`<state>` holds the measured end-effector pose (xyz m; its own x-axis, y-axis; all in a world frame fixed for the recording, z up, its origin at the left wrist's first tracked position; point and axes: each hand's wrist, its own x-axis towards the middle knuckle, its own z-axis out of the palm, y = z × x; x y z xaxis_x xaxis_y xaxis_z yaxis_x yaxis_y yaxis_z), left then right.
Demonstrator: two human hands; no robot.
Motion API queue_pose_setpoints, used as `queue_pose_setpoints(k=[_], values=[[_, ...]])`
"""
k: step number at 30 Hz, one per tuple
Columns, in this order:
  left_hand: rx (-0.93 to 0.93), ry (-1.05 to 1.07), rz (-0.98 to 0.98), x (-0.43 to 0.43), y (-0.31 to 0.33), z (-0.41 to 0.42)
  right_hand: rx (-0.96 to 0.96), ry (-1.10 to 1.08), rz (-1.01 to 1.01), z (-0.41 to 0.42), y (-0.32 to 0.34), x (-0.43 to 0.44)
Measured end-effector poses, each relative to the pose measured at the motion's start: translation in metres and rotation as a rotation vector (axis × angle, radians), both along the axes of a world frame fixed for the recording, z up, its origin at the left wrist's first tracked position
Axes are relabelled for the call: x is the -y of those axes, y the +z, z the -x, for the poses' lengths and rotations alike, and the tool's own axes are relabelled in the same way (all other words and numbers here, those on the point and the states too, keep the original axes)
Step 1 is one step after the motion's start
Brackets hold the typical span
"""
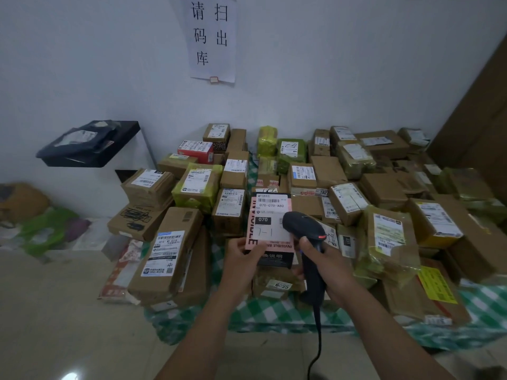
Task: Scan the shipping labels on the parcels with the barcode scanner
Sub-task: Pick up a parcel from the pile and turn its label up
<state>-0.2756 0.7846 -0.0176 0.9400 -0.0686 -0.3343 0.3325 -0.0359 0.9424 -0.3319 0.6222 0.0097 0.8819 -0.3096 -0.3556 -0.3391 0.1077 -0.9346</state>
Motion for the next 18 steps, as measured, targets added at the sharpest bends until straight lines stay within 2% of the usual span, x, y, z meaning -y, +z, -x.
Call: queue_pose_setpoints(k=[5, 10, 14, 18], values=[[-0.009, 0.179, 0.128, -0.040, -0.009, -0.005, -0.011, 0.100, 0.053, -0.009, 0.000, -0.026], [-0.084, 0.242, 0.056, -0.069, -0.032, -0.002, -0.071, 0.124, 0.106, -0.016, -0.006, -0.045], [-0.136, 0.144, -0.090, -0.072, -0.054, -0.001, -0.086, 0.070, 0.104, -0.018, -0.012, -0.054], [-0.078, -0.012, -0.294, -0.068, -0.075, -0.001, -0.097, 0.050, 0.110, -0.018, -0.009, -0.057]])
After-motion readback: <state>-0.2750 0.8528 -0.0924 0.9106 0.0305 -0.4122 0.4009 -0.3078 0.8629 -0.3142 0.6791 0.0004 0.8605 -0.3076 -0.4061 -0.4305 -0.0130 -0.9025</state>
